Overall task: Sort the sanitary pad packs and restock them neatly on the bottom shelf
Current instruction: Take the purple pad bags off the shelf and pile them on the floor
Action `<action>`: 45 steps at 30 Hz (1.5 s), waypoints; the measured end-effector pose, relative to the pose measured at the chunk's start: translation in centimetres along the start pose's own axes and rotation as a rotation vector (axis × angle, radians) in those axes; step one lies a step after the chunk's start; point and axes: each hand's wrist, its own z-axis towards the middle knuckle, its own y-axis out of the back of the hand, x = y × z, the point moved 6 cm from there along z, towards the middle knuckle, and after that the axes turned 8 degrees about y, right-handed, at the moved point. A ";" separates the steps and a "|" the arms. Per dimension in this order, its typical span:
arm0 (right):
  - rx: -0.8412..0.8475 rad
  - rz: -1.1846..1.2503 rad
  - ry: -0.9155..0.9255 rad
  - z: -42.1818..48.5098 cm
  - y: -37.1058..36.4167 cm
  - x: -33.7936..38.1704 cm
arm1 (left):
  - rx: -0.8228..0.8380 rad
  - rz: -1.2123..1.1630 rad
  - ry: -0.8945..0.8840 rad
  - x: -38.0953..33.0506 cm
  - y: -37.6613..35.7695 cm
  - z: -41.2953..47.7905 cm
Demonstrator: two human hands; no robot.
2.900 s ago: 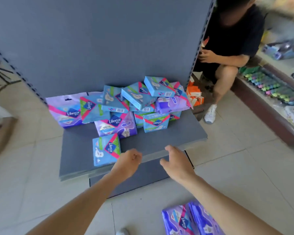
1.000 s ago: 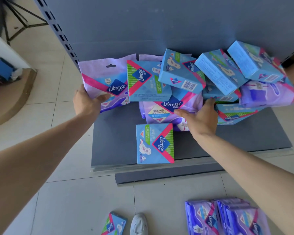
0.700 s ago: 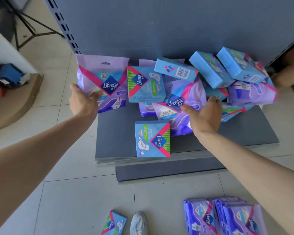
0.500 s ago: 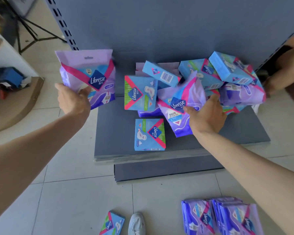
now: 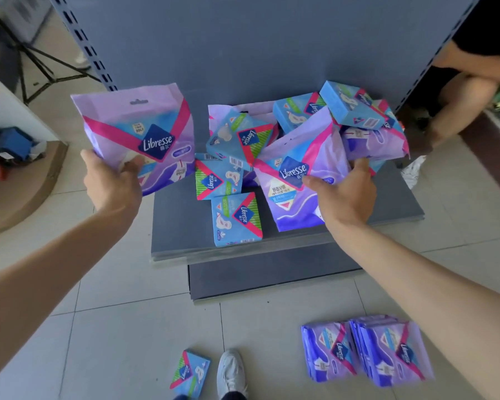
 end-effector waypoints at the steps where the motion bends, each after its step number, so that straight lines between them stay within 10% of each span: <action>1: -0.001 0.036 -0.013 -0.2 0.2 0.1 | -0.002 0.001 -0.025 -0.3 0.1 -0.5; 9: 0.040 0.351 -0.063 -0.6 0.8 2.2 | -0.047 -0.109 -0.146 -4.0 2.4 -1.4; 18: 0.270 0.730 -0.465 -0.5 1.1 0.3 | 0.784 -0.452 0.183 -0.7 -7.7 -7.2; 25: 0.376 0.638 -0.282 -1.4 3.2 -2.7 | 0.909 -0.126 0.021 -2.0 -11.4 -13.5; 32: 0.350 0.622 -0.510 -3.0 6.2 -10.0 | 0.958 -0.138 0.249 -0.4 -15.3 -20.0; 38: 0.219 0.687 -0.681 -4.5 9.2 -17.3 | 1.313 -0.106 0.476 2.1 -18.9 -26.9; 45: 0.155 0.646 -0.756 -8.6 12.7 -26.9 | 1.368 0.136 0.294 6.4 -25.1 -33.7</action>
